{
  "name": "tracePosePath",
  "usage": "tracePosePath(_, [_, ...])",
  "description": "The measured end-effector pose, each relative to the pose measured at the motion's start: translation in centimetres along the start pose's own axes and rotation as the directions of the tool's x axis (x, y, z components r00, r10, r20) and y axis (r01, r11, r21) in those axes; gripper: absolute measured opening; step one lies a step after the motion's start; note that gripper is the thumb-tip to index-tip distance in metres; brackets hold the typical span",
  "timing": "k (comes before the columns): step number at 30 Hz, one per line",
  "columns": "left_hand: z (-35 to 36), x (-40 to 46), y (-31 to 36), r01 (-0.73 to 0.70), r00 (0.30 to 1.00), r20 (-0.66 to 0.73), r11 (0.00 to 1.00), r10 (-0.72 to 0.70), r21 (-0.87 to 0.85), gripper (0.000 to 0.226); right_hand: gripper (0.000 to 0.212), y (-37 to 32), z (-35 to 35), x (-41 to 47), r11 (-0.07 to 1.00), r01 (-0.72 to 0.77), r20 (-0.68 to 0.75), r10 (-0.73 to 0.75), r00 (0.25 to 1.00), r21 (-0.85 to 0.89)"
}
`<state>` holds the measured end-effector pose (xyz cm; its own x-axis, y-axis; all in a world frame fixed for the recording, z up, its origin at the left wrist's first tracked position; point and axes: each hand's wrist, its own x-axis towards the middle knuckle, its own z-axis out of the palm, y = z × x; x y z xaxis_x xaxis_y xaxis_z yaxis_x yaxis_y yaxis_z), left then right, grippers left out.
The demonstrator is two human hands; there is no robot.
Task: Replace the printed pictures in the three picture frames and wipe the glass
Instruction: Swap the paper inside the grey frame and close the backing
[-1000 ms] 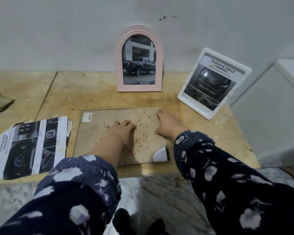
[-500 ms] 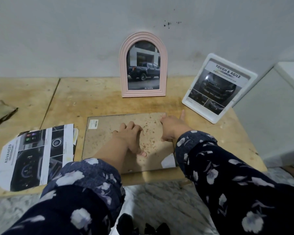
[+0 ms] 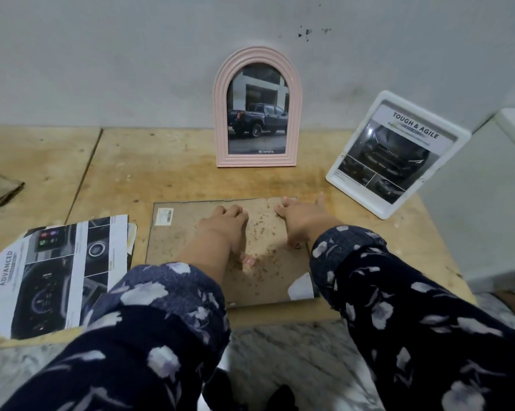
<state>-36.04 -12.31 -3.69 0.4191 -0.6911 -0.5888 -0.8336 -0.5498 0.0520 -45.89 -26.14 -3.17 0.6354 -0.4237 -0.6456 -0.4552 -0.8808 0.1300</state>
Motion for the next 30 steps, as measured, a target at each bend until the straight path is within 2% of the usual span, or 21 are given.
tracePosePath(5, [-0.3, 0.0, 0.1, 0.004, 1.0, 0.019, 1.0, -0.004, 0.022, 0.1, 0.077, -0.6, -0.2, -0.6, 0.999, -0.036, -0.092, 0.039, 0.995, 0.027])
tracePosePath(8, [-0.5, 0.3, 0.2, 0.0, 0.999, 0.039, 0.999, -0.001, 0.043, 0.106, 0.061, -0.8, -0.7, -0.7, 0.999, -0.043, -0.107, 0.044, 0.993, 0.005])
tracePosePath(10, [-0.5, 0.4, 0.3, -0.005, 0.999, 0.039, 0.998, 0.003, 0.056, 0.109, 0.058, -0.8, -0.9, -0.8, 0.999, -0.036, -0.097, 0.037, 0.995, 0.01])
tracePosePath(16, [0.3, 0.5, 0.1, -0.014, 1.0, 0.006, 0.999, 0.014, 0.029, 0.114, 0.063, -0.8, -0.7, -0.3, 1.0, -0.023, -0.099, 0.023, 0.995, 0.001])
tracePosePath(19, [1.2, 0.5, -0.1, -0.014, 1.0, -0.022, 1.0, 0.015, 0.012, 0.116, 0.075, -0.7, -0.4, -0.4, 0.999, -0.005, -0.078, 0.008, 0.997, 0.04])
tracePosePath(25, [2.6, -0.4, -0.9, -0.043, 0.996, -0.077, 0.996, 0.037, -0.075, 0.109, 0.086, -1.1, 0.5, -1.3, 0.995, -0.023, -0.046, 0.027, 0.999, 0.093])
tracePosePath(28, [3.5, -1.9, -2.7, 0.039, 0.996, -0.081, 0.992, -0.049, -0.123, 0.107, 0.085, -2.3, 1.0, -1.8, 0.988, -0.031, -0.052, 0.039, 0.998, 0.154])
tracePosePath(30, [3.9, -3.5, -4.8, 0.117, 0.989, -0.075, 0.984, -0.128, -0.137, 0.108, 0.088, -4.1, 0.8, -2.0, 0.973, 0.023, -0.066, -0.008, 0.998, 0.23])
